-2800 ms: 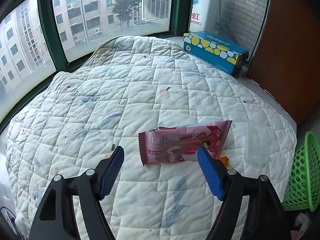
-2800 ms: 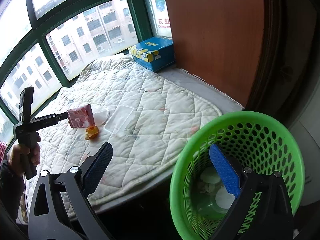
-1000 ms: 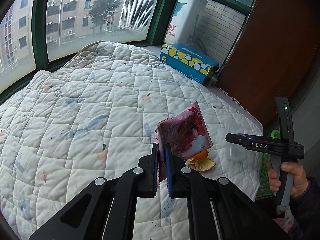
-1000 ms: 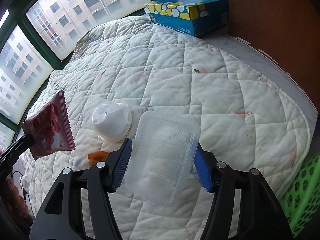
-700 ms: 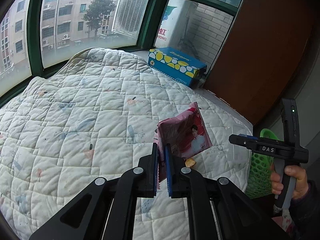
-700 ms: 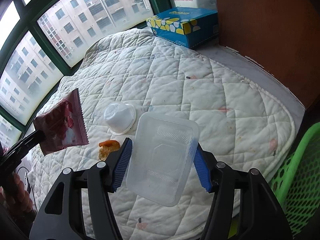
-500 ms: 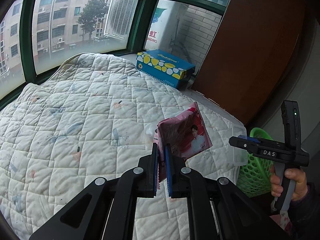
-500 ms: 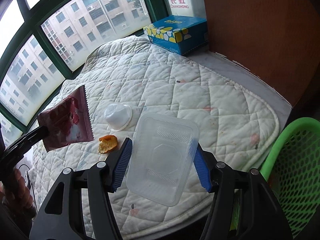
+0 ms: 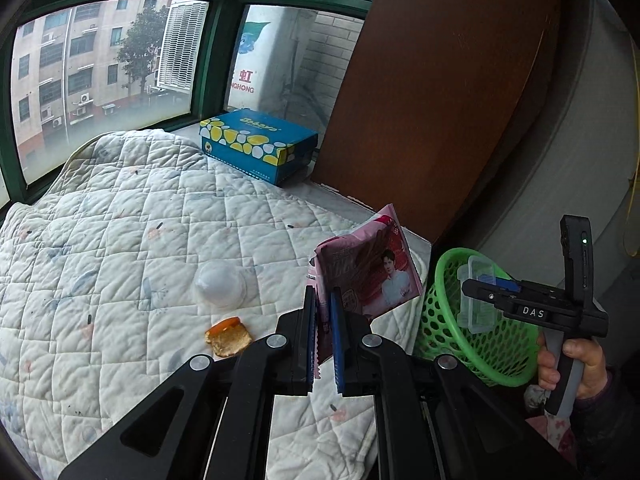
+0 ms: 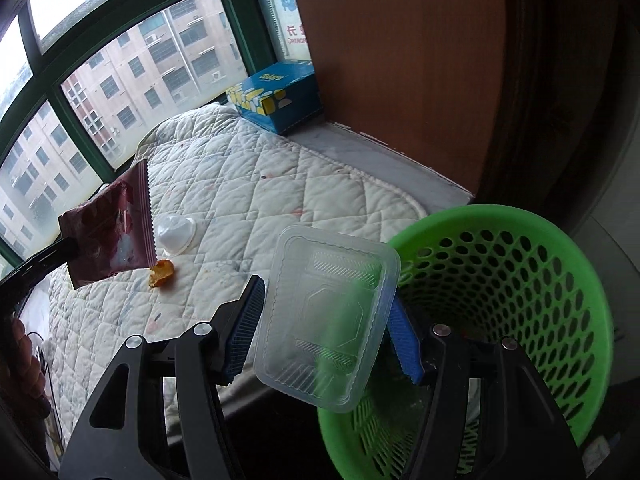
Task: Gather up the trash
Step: 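Drop the tray into the basket with the right tool while the left drops the wrapper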
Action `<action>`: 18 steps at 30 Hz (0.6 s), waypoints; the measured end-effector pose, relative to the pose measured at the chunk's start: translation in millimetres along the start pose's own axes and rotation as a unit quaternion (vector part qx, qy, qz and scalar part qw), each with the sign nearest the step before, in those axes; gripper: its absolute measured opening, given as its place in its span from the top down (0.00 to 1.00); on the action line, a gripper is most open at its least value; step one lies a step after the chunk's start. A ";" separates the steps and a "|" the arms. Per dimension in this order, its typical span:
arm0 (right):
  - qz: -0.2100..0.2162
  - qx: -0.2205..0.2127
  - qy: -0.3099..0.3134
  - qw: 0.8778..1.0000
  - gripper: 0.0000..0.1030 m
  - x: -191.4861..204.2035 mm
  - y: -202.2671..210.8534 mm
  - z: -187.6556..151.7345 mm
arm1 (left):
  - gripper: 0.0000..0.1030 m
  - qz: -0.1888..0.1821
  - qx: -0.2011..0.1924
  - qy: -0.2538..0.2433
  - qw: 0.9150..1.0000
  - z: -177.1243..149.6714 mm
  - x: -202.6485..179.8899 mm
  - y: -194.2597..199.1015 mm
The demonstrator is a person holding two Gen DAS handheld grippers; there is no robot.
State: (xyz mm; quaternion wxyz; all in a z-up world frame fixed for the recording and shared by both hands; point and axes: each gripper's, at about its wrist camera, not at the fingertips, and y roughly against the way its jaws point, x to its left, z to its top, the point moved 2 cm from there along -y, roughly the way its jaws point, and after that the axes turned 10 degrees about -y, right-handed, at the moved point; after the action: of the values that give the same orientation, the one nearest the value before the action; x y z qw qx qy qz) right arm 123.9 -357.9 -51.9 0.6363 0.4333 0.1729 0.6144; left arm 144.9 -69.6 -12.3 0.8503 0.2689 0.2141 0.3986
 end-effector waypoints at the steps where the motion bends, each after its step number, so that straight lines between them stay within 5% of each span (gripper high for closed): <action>1: -0.006 -0.002 -0.006 1.000 0.42 -9.4 3.2 -0.1 | 0.93 -0.003 -0.001 -0.004 1.000 2.3 -6.0 -1.5; 12: -0.063 -0.028 -0.058 0.996 0.42 -89.0 33.1 1.4 | 0.93 -0.046 0.007 -0.046 0.998 21.4 -70.9 -29.3; 18: -0.082 -0.039 -0.073 0.993 0.31 -113.7 46.3 -4.8 | 0.93 -0.067 0.017 -0.063 0.996 25.4 -104.0 -44.2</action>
State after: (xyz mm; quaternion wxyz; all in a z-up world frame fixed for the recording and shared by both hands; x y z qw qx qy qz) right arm 70.1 -468.3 -54.8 0.7118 0.4360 0.1365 0.5336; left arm 123.0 -183.1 -5.0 0.8820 0.2930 0.1846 0.3197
